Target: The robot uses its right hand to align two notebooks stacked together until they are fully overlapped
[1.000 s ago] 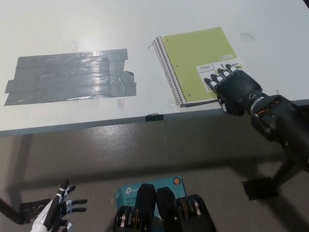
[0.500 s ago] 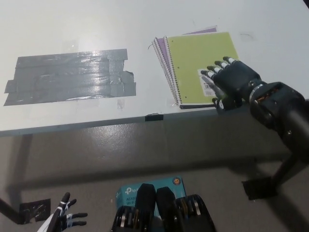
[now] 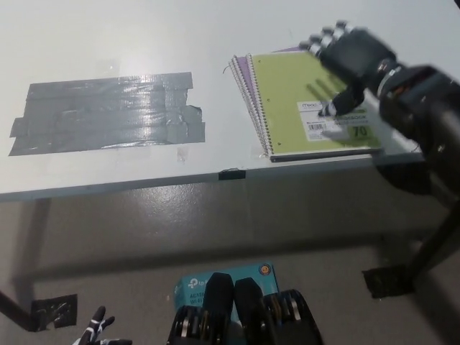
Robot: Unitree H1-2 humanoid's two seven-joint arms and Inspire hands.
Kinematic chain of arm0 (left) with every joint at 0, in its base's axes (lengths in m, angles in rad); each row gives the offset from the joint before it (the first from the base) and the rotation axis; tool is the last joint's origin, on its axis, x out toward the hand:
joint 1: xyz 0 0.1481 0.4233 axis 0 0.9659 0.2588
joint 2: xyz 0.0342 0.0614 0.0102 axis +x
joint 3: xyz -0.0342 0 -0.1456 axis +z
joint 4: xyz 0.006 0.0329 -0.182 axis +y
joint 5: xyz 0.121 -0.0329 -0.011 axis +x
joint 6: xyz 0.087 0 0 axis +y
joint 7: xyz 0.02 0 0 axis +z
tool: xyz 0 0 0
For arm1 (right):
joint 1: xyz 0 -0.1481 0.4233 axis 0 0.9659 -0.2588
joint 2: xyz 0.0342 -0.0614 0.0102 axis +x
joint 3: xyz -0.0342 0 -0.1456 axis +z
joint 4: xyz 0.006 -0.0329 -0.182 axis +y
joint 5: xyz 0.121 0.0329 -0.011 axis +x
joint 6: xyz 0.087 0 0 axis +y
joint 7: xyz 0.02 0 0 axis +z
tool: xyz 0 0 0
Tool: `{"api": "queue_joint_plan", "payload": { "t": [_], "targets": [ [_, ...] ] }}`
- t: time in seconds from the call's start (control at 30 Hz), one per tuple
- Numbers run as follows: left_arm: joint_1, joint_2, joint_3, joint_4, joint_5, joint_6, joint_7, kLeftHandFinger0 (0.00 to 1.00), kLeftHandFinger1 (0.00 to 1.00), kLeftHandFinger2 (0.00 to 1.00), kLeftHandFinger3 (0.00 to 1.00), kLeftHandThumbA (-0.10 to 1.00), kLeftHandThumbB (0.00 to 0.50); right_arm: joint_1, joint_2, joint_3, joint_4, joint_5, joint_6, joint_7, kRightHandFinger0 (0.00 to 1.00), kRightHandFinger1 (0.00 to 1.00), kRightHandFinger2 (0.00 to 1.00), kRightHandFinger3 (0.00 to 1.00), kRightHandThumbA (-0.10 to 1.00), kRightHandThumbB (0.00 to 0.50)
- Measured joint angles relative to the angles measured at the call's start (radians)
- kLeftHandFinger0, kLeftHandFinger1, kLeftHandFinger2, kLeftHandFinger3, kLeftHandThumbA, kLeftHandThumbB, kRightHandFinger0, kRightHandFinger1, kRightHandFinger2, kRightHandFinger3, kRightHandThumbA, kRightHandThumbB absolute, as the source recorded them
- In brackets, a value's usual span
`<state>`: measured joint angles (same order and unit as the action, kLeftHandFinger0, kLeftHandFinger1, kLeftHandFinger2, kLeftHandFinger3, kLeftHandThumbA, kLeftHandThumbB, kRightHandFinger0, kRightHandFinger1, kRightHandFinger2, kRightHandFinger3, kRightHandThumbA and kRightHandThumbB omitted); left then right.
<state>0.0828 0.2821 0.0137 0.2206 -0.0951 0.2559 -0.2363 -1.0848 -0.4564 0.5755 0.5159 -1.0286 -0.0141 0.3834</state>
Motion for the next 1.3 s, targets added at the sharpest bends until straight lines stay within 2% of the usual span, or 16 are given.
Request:
{"api": "queue_joint_plan", "payload": {
  "t": [0.13,0.17,0.27,0.37,0.53,0.57,0.67,0.7,0.73,0.87,0.93,1.03,1.1,1.13,1.2,1.3],
  "targets": [
    [0.013,-0.001,0.0,0.0,0.0,-0.002,0.0,0.67,0.69,0.72,1.0,1.0,0.5,-0.033,-0.042,-0.032,-0.02,0.005,-0.002,0.009,1.0,1.0,1.0,1.0,1.0,0.5],
    [0.014,-0.002,0.0,0.0,0.0,-0.002,0.0,0.71,0.72,0.72,1.0,1.0,0.5,-0.035,-0.055,-0.049,-0.026,0.01,-0.002,0.01,1.0,1.0,1.0,1.0,1.0,0.5],
    [0.022,-0.002,0.0,0.0,0.0,-0.003,0.0,0.69,0.68,0.68,1.0,1.0,0.5,-0.038,-0.102,-0.12,-0.076,0.039,-0.001,0.017,1.0,1.0,1.0,1.0,1.0,0.5],
    [0.022,-0.002,0.0,0.004,0.0,-0.004,0.0,0.69,0.7,0.69,1.0,1.0,0.5,-0.02,-0.155,-0.203,-0.185,0.063,0.01,0.03,1.0,1.0,1.0,1.0,1.0,0.459],
    [0.021,-0.003,0.0,0.004,0.0,-0.003,0.0,0.68,0.67,0.66,1.0,1.0,0.5,0.105,-0.2,-0.343,-0.407,0.111,0.044,0.05,1.0,1.0,1.0,1.0,1.0,0.452],
    [0.02,-0.004,0.0,0.004,0.0,-0.003,0.0,0.74,0.68,0.68,1.0,1.0,0.5,0.145,-0.203,-0.366,-0.447,0.121,0.053,0.055,1.0,1.0,1.0,1.0,1.0,0.451],
    [0.02,-0.007,0.0,0.004,-0.001,-0.002,0.0,0.71,0.69,0.68,1.0,1.0,0.5,0.265,-0.204,-0.443,-0.566,0.142,0.079,0.069,1.0,1.0,1.0,1.0,1.0,0.471],
    [0.019,-0.009,0.0,0.004,-0.001,-0.002,0.0,0.71,0.7,0.69,1.0,1.0,0.5,0.322,-0.204,-0.475,-0.608,0.149,0.088,0.072,1.0,1.0,1.0,1.0,1.0,0.43],
    [0.019,-0.011,0.0,0.004,-0.001,-0.002,0.0,0.71,0.7,0.69,1.0,1.0,0.5,0.386,-0.202,-0.518,-0.659,0.158,0.1,0.074,1.0,1.0,1.0,1.0,1.0,0.426],
    [0.019,-0.014,0.001,0.005,-0.002,-0.002,0.0,0.78,0.73,0.71,1.0,1.0,0.5,0.629,-0.172,-0.682,-0.791,0.197,0.131,0.074,1.0,1.0,1.0,1.0,1.0,0.322],
    [0.018,-0.014,0.001,0.005,-0.002,-0.002,0.0,0.76,0.7,0.68,1.0,1.0,0.5,0.752,-0.149,-0.763,-0.83,0.218,0.145,0.073,1.0,1.0,1.0,1.0,1.0,0.354],
    [0.017,-0.015,0.001,0.003,-0.002,-0.002,0.0,0.73,0.69,0.69,1.0,1.0,0.5,0.946,-0.093,-0.88,-0.859,0.26,0.162,0.06,1.0,1.0,1.0,1.0,1.0,0.364],
    [0.011,-0.015,0.002,0.001,-0.002,-0.002,0.0,0.7,0.7,0.7,1.0,1.0,0.5,1.059,-0.04,-0.945,-0.864,0.292,0.172,0.041,1.0,1.0,1.0,1.0,1.0,0.338],
    [0.009,-0.015,0.004,0.001,-0.002,-0.002,0.0,0.7,0.71,0.72,1.0,1.0,0.5,1.103,-0.017,-0.96,-0.862,0.303,0.175,0.032,1.0,1.0,1.0,1.0,1.0,0.364],
    [0.005,-0.015,0.007,0.001,-0.002,-0.002,0.0,0.71,0.74,0.75,1.0,1.0,0.5,1.177,0.034,-0.969,-0.852,0.325,0.18,0.015,1.0,1.0,1.0,1.0,1.0,0.308],
    [-0.009,-0.016,0.005,0.0,-0.002,-0.002,0.0,0.71,0.73,0.76,1.0,1.0,0.5,1.227,0.106,-0.976,-0.801,0.358,0.177,-0.033,1.0,1.0,1.0,1.0,1.0,0.289]
  ]
}}
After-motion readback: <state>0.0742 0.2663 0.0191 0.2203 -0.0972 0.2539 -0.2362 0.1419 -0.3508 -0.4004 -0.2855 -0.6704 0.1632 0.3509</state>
